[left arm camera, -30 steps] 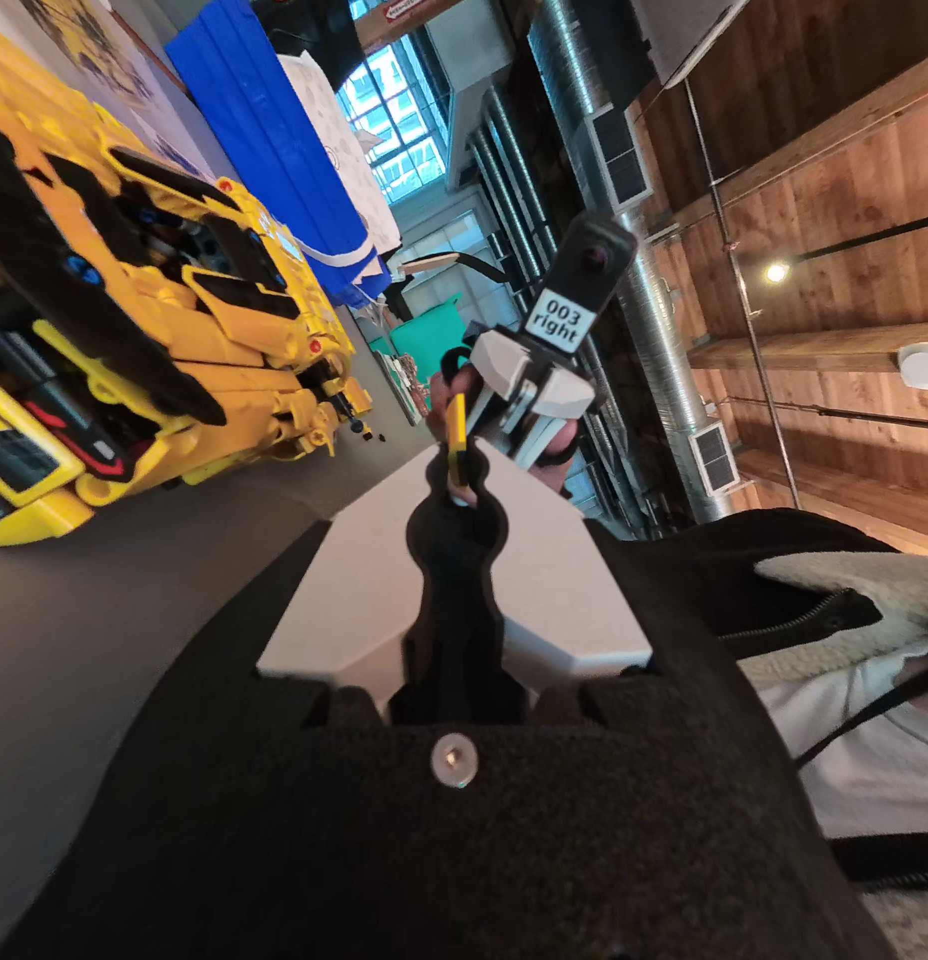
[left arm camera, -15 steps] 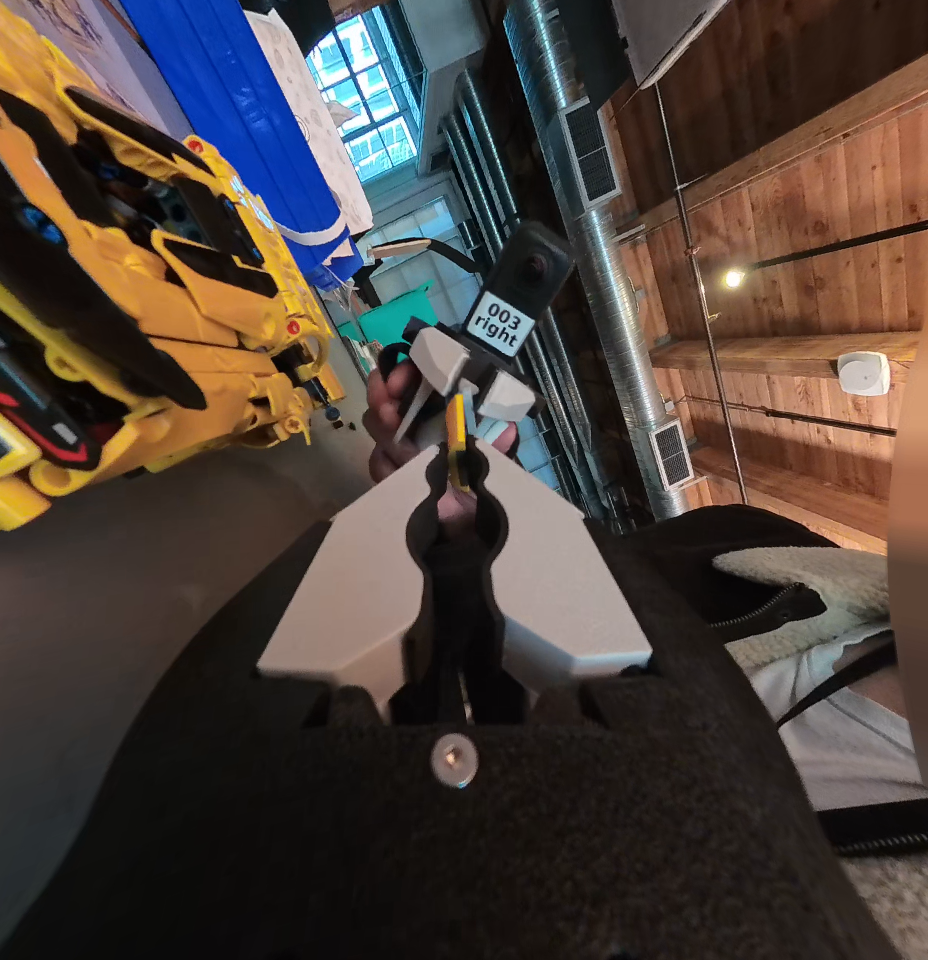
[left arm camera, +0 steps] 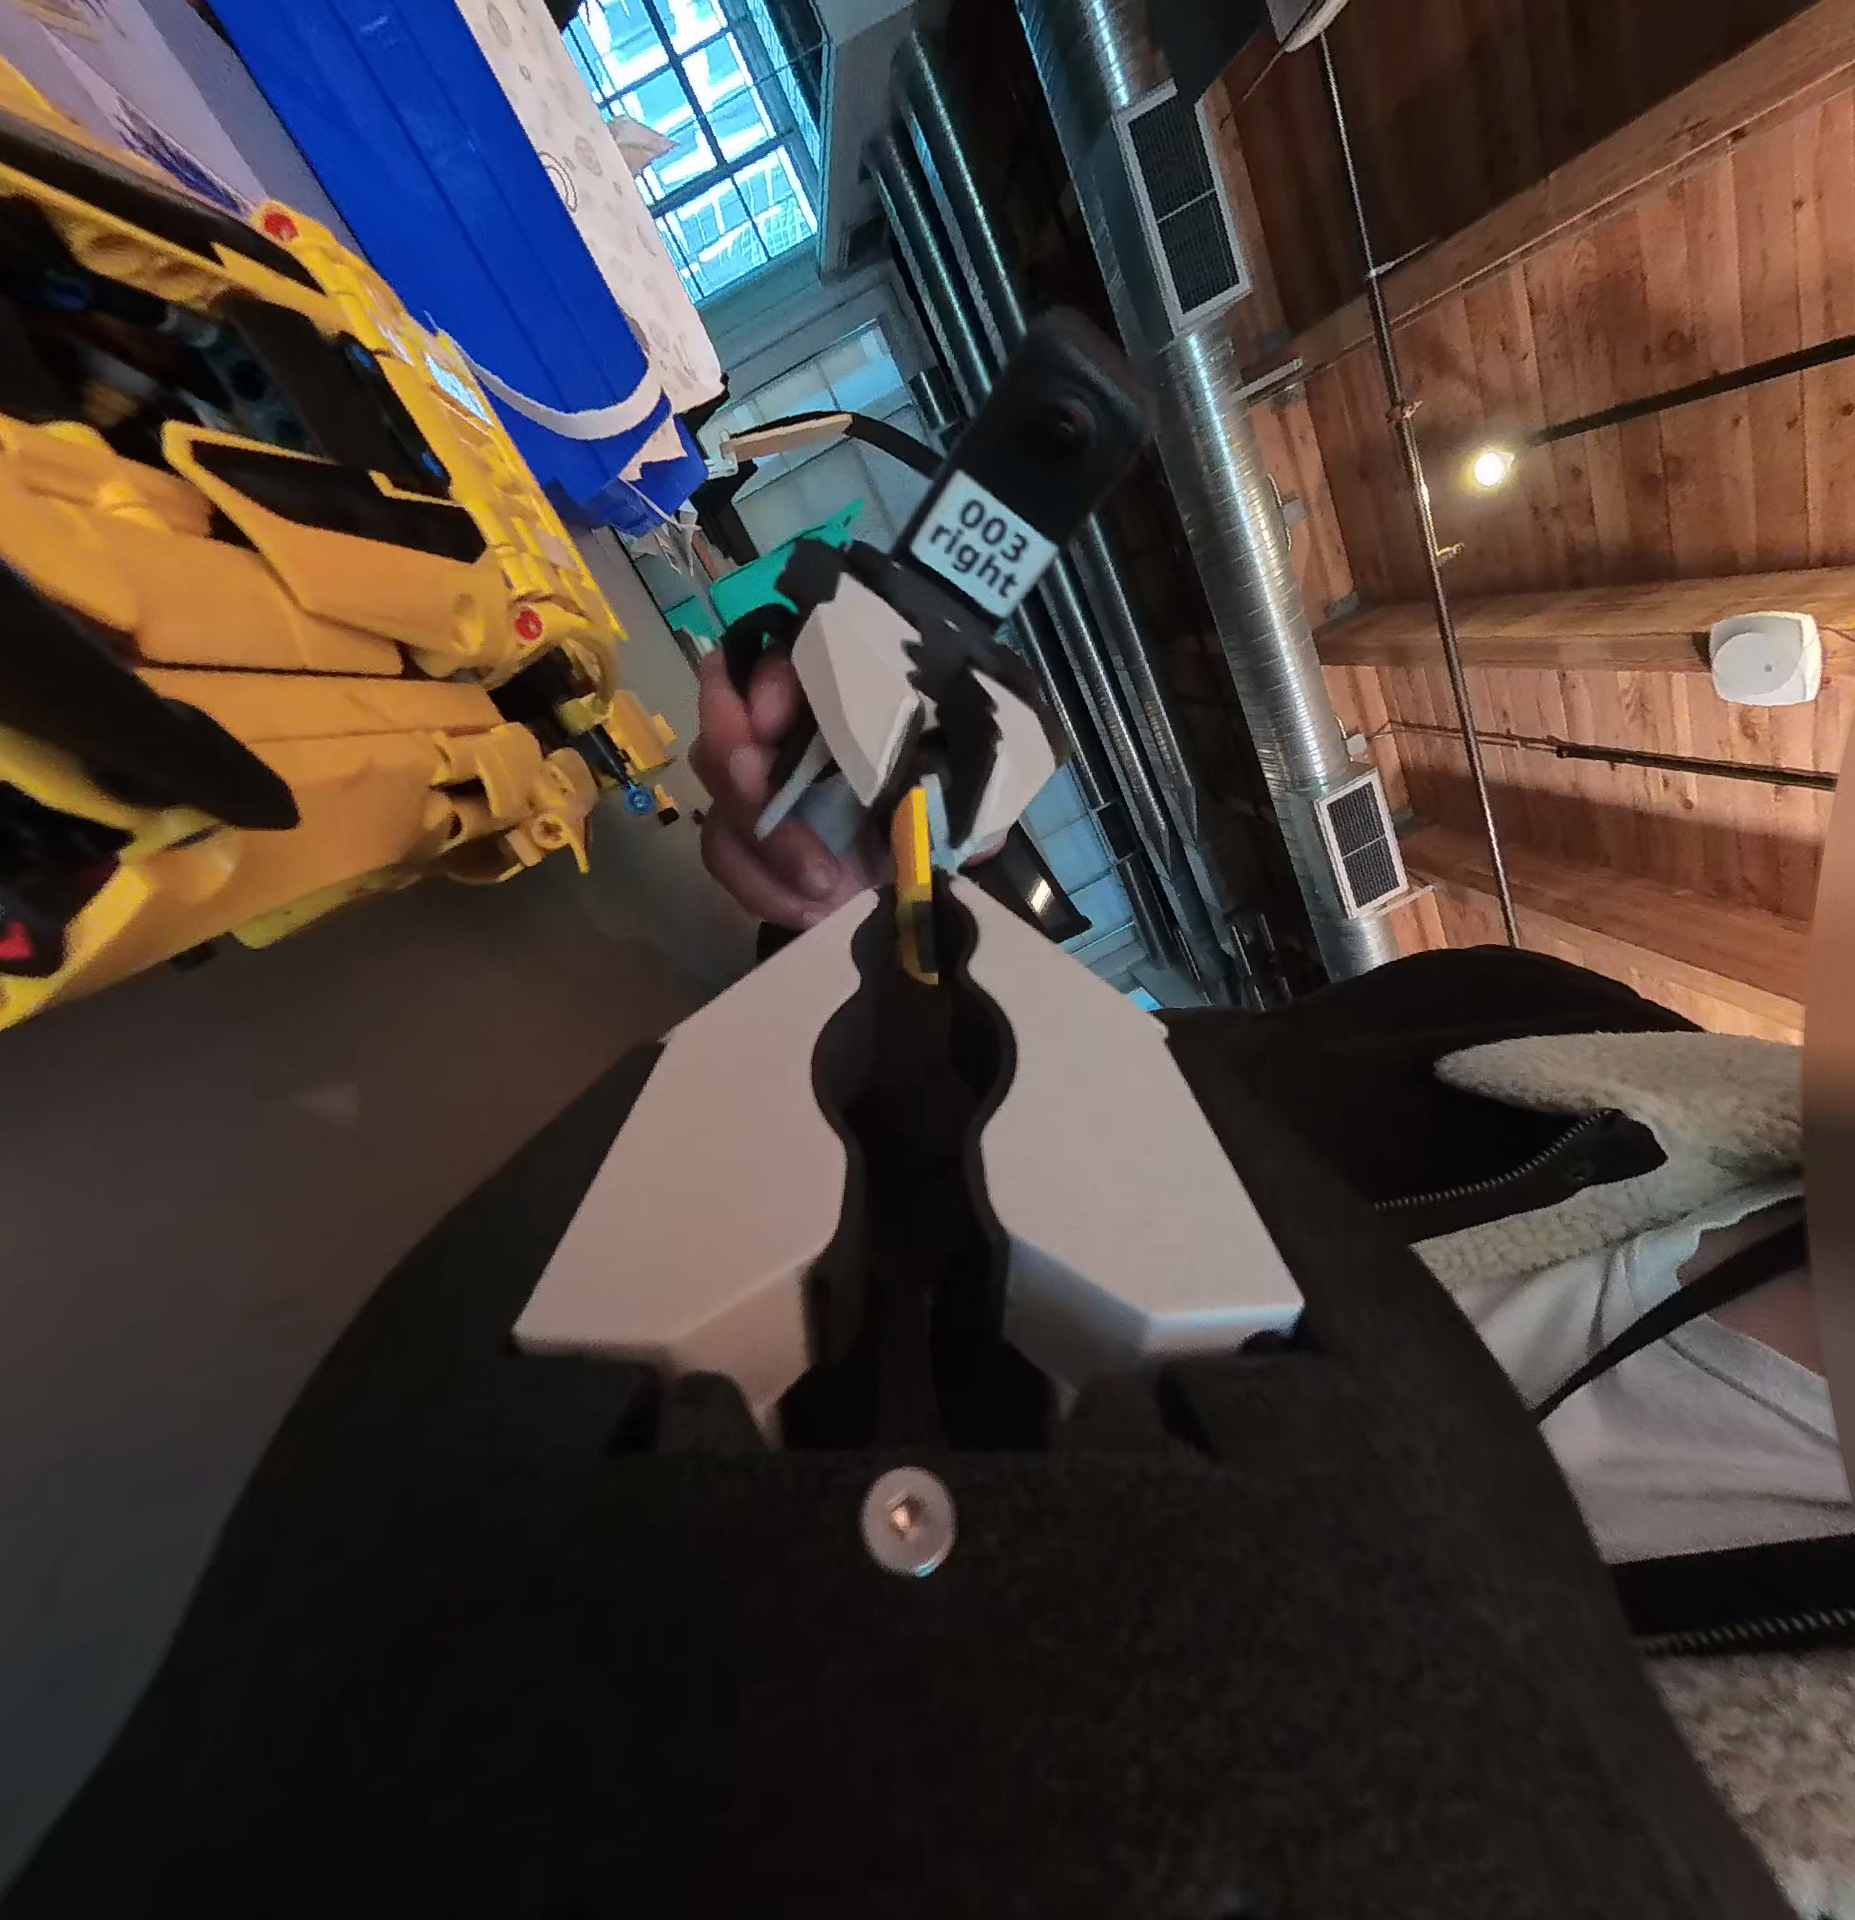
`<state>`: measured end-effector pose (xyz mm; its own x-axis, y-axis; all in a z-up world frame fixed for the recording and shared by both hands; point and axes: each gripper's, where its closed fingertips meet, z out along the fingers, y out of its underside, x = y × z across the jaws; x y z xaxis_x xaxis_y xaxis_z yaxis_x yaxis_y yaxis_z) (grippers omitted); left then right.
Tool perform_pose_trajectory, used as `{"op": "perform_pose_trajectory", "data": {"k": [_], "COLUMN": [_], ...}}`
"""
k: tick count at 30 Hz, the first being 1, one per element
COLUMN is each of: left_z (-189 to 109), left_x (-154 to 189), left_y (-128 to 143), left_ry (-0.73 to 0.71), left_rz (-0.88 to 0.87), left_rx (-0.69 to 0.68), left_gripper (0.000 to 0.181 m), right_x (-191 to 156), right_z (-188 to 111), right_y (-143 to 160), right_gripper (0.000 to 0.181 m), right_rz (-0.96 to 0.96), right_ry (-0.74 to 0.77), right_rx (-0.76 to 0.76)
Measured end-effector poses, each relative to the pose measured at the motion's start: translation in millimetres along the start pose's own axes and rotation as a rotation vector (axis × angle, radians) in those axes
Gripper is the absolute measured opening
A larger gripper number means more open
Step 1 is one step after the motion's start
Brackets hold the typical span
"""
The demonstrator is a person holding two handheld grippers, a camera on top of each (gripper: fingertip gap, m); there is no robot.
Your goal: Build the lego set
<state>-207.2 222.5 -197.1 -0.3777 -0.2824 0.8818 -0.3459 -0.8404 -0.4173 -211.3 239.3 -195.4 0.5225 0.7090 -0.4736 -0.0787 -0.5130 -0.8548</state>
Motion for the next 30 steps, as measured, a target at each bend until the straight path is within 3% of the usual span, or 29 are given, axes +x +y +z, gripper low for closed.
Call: {"op": "perform_pose_trajectory", "data": {"k": [11, 18, 26, 30], "left_z": [-1.6, 0.3, 1.3, 1.1], "left_x": [-8.1, -6.8, -5.2, -4.2], "left_y": [-0.4, 2.7, 3.9, 3.2], "left_ry": [-0.031, -0.004, 0.011, 0.018], "left_rz": [-0.032, -0.066, -0.078, -0.079], "left_rx": [0.005, -0.012, -0.018, -0.014], "left_gripper": [0.005, 0.005, 0.005, 0.005], "right_x": [8.8, -10.4, 0.3, -3.0], "right_z": [-9.9, -0.4, 4.1, 7.1], "right_y": [-2.8, 4.0, 0.1, 1.1], "right_gripper": [0.005, 0.003, 0.002, 0.014], "right_rz": [-0.247, -0.427, -0.452, -0.381], "right_ry": [0.177, 0.065, 0.04, -0.006], "right_rx": [-0.116, -0.25, -0.282, -0.257]}}
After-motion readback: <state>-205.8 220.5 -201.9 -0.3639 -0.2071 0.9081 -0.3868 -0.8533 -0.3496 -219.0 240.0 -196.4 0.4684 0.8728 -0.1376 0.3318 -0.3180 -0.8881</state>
